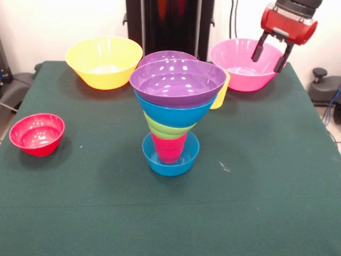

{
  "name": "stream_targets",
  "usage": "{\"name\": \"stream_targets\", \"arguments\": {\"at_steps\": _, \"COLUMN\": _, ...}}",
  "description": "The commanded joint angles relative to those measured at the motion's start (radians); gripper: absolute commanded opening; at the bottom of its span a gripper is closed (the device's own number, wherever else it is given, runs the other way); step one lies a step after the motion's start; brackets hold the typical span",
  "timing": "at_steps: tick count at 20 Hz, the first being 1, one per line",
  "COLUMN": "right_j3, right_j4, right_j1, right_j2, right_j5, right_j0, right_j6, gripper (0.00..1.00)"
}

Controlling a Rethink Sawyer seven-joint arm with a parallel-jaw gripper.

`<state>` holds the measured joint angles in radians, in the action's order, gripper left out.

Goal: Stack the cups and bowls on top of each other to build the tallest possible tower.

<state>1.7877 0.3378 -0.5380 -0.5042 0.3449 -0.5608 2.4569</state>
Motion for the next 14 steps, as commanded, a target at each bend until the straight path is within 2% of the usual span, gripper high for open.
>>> {"name": "stream_targets", "arguments": {"at_steps": 1, "right_j3": 0.086, "right_j4": 0.049, "right_j1": 0.065, "right_j2": 0.085, "right_j5": -0.023, "right_j0": -0.025, "right_j6": 0.239, "gripper": 1.0}}
{"name": "stream_targets", "arguments": {"at_steps": 5, "right_j3": 0.095, "right_j4": 0.049, "right_j1": 0.065, "right_j2": 0.093, "right_j5": -0.035, "right_j0": -0.018, "right_j6": 0.22, "gripper": 1.0}}
{"name": "stream_targets", "arguments": {"at_steps": 14, "right_j3": 0.172, "right_j4": 0.096, "right_j1": 0.023, "right_j2": 0.218, "right_j5": -0.118, "right_j0": 0.048, "right_j6": 0.215, "gripper": 1.0}}
